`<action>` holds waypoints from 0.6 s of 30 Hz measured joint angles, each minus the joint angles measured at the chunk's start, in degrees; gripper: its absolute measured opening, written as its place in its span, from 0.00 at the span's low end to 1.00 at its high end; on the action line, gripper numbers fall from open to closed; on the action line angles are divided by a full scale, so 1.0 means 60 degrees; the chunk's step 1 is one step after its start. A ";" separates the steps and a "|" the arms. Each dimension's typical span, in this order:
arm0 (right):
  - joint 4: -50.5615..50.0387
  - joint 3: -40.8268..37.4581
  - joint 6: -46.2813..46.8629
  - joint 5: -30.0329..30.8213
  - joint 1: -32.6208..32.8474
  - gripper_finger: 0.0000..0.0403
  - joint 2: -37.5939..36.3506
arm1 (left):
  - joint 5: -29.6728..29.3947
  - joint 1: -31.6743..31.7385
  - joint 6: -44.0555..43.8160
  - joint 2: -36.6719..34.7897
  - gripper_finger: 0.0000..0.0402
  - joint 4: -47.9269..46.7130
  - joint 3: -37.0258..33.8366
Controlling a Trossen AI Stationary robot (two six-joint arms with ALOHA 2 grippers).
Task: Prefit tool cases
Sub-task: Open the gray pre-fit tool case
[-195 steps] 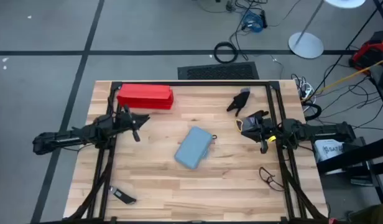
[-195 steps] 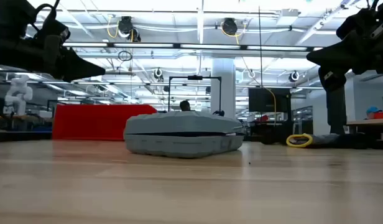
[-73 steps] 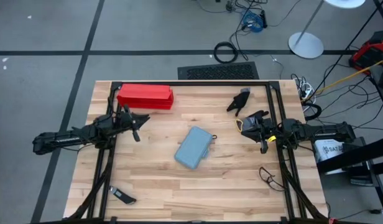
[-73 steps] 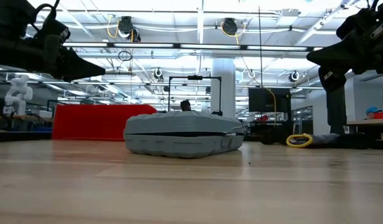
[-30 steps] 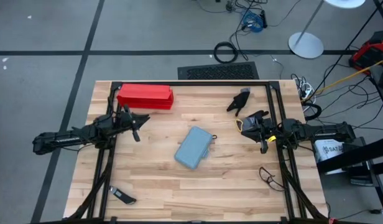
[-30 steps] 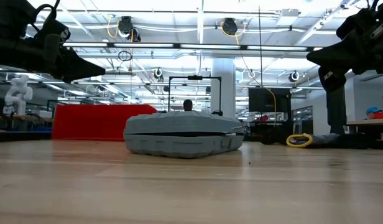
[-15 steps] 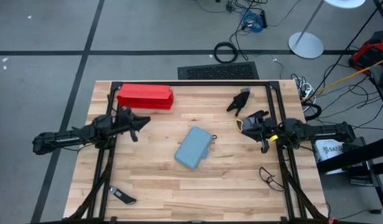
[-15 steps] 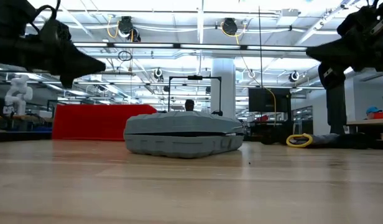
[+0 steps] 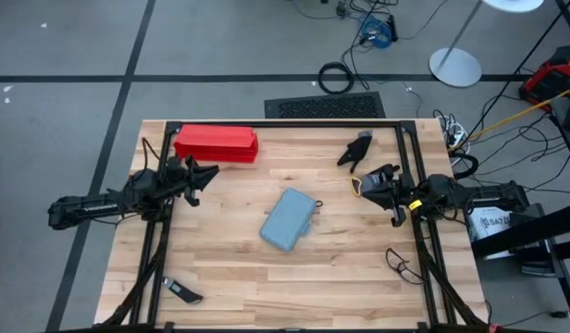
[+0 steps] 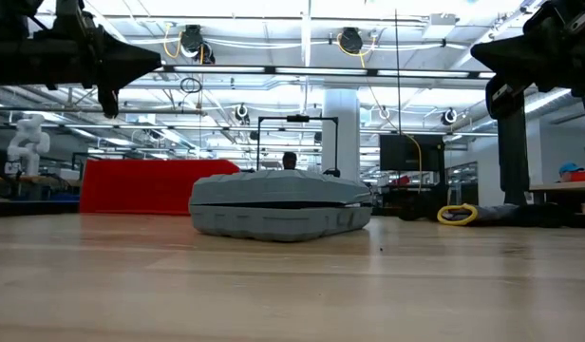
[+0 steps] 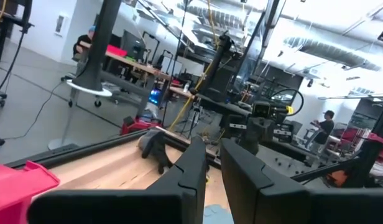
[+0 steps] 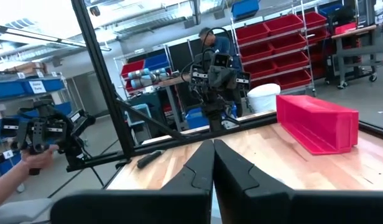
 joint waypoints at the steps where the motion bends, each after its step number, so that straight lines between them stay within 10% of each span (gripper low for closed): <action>1: 0.0000 0.0000 0.0002 0.0000 0.0000 0.00 0.0000 | 0.0004 0.0000 -0.0003 0.0000 0.13 0.0009 0.0003; 18: 0.0273 0.0000 -0.0188 0.0427 0.0000 0.04 0.0004 | 0.0702 -0.0237 -0.0240 0.0086 0.13 0.0132 0.0004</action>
